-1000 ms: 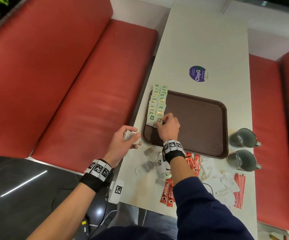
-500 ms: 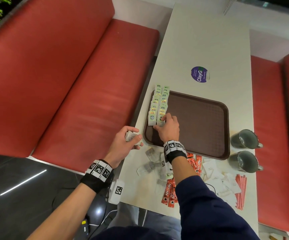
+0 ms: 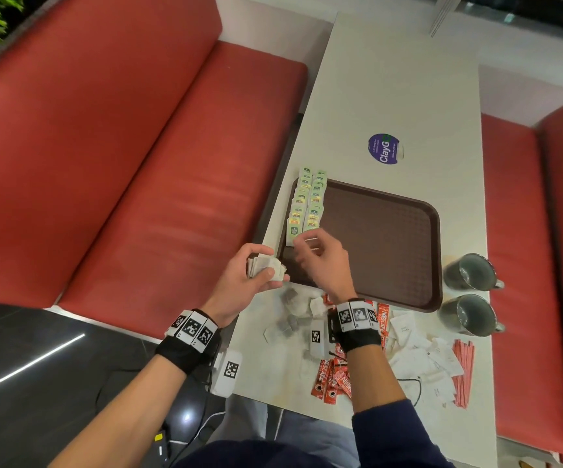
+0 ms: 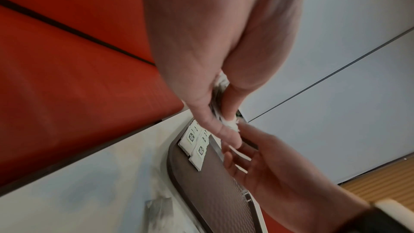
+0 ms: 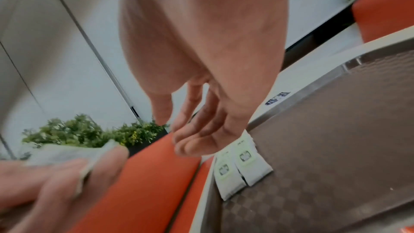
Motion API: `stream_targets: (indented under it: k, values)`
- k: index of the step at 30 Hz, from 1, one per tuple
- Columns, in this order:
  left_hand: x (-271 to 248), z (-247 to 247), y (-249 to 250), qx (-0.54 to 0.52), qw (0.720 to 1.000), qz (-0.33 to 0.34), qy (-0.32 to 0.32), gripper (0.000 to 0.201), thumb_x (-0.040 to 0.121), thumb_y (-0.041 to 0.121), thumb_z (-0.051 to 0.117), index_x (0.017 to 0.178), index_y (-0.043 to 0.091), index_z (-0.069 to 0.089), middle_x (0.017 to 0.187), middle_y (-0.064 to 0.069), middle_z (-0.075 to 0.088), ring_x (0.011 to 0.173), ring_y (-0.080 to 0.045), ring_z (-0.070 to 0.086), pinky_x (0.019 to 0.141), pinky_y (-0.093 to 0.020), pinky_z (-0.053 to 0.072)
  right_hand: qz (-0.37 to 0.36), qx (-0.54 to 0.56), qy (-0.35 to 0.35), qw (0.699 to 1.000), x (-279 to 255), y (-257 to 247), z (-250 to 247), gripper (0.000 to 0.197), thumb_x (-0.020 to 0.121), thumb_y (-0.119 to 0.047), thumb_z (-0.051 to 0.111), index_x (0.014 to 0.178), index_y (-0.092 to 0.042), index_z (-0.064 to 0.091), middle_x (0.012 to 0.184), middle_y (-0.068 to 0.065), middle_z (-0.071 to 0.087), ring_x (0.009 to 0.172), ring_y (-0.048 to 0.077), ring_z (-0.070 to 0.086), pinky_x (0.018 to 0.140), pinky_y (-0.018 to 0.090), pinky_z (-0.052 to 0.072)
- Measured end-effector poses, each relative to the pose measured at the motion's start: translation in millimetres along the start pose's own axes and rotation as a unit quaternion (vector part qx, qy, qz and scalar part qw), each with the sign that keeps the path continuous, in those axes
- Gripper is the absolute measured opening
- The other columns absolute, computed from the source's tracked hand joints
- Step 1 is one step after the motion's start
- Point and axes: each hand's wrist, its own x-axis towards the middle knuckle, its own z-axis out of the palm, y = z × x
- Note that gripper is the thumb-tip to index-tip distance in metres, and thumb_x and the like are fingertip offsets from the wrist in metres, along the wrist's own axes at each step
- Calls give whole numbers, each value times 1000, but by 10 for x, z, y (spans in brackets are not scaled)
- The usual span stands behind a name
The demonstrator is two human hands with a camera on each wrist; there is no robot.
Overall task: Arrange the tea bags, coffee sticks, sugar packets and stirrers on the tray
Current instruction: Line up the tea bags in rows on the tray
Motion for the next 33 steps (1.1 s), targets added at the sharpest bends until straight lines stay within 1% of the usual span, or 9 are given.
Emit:
stream_targets:
  k: [4,7,10,15,18,22,28,31,33]
  values:
    - [-8,48,22,24,1000,7,14,25,102,5,73,124,7,60,117,-25,73,102,-45,78,84,-44,66,-14,40,-94,995,-311,-151,-97,14,105,-43,73,104,-30,79,89,0,77,77,16,73,73,35,63]
    - [-19,88,45,73,997,22,18,22,98,13,80,110,8,62,104,-24,75,94,-43,78,70,-40,65,-27,9,-94,995,-408,-155,-134,15,104,-48,72,103,-34,78,81,-6,71,74,13,64,74,38,57]
    - [-45,130,59,147,988,45,24,25,96,17,84,96,13,59,91,-18,77,78,-39,79,60,-41,61,-28,5,-83,996,-505,-253,-168,18,105,-50,69,102,-34,76,72,-9,63,67,6,57,68,29,50]
    - [-73,194,35,280,954,102,38,32,97,6,79,91,14,48,79,-2,76,62,-25,77,52,-48,61,10,49,-93,994,-600,-379,-134,27,106,-48,69,95,-23,73,75,5,74,58,14,67,57,28,55]
    - [-54,204,26,326,938,109,41,36,93,0,79,89,21,50,76,-2,73,57,-22,72,52,-47,60,37,41,-83,995,-566,-332,-136,14,101,-32,77,93,-21,75,79,4,77,65,17,74,63,31,63]
    - [-47,211,47,348,933,87,40,30,94,3,80,93,20,55,77,-9,72,52,-17,69,51,-35,56,82,75,-110,988,-460,-265,-213,2,98,-13,79,97,-14,78,86,7,79,74,20,78,75,38,69]
    - [-106,145,54,299,949,25,98,32,92,19,87,95,15,56,78,-5,75,55,-17,75,50,-19,49,49,-18,20,998,-74,93,-242,25,96,-19,81,107,-25,60,92,1,73,80,21,77,78,38,67]
    - [-143,68,12,291,950,11,110,32,91,21,88,96,14,57,77,-4,77,57,-18,76,52,-24,55,50,-64,38,996,196,242,-164,34,95,-25,82,117,-26,56,89,-7,73,97,19,73,92,41,59]
    - [-157,38,-11,276,954,7,114,31,91,19,88,97,13,58,78,-4,79,61,-19,78,55,-27,58,52,-95,22,994,350,293,-76,29,94,-32,83,115,-28,65,90,-13,75,102,17,72,94,38,58]
